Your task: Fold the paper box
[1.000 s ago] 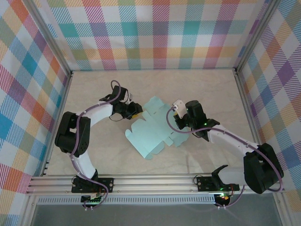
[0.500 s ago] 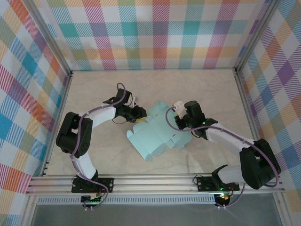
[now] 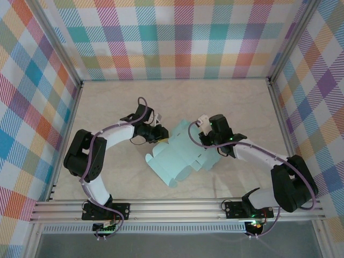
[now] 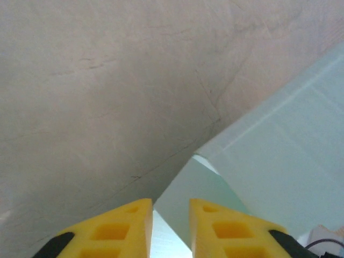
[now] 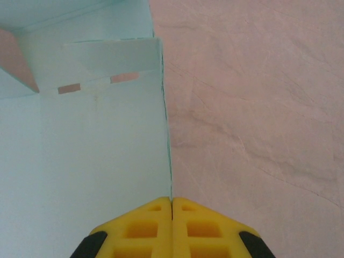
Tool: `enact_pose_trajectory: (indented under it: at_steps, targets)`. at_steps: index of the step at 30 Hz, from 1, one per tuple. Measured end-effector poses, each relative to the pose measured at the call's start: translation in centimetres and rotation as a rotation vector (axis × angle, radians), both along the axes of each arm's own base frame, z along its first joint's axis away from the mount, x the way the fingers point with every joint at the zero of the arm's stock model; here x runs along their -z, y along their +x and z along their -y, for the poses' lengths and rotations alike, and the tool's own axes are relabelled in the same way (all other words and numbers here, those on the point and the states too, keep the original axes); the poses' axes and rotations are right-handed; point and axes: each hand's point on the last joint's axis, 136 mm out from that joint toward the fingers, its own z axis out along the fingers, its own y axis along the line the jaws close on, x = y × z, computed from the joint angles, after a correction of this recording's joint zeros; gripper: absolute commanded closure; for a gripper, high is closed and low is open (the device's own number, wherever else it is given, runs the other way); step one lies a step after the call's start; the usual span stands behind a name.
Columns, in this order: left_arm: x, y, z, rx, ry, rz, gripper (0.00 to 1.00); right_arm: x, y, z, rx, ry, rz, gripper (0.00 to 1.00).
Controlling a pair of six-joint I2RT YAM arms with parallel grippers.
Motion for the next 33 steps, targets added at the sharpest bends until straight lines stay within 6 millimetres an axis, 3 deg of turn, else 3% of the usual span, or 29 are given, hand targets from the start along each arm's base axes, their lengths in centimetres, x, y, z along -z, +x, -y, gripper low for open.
enact_pose_trajectory:
  at_steps: [4, 8, 15, 20, 33]
  targets:
    - [0.1, -1.1, 1.2, 0.036, 0.011, 0.001, 0.83, 0.7, -0.1, 0.2, 0.005, -0.017, -0.022, 1.00]
    - [0.3, -1.7, 1.9, 0.054, 0.023, 0.007, 0.76, 1.5, 0.1, 0.3, 0.025, -0.031, -0.047, 1.00]
    - [0.6, -2.6, 3.0, 0.077, 0.032, -0.003, 0.83, 2.1, 0.6, 0.2, 0.051, -0.030, -0.078, 1.00]
    - [2.2, -3.2, 3.7, 0.092, 0.070, -0.042, 0.84, 2.2, 0.7, 0.1, 0.060, -0.030, -0.090, 1.00]
    - [4.8, -2.5, 4.9, 0.061, 0.140, -0.144, 0.84, 3.0, 0.5, 0.4, 0.082, -0.045, -0.127, 1.00]
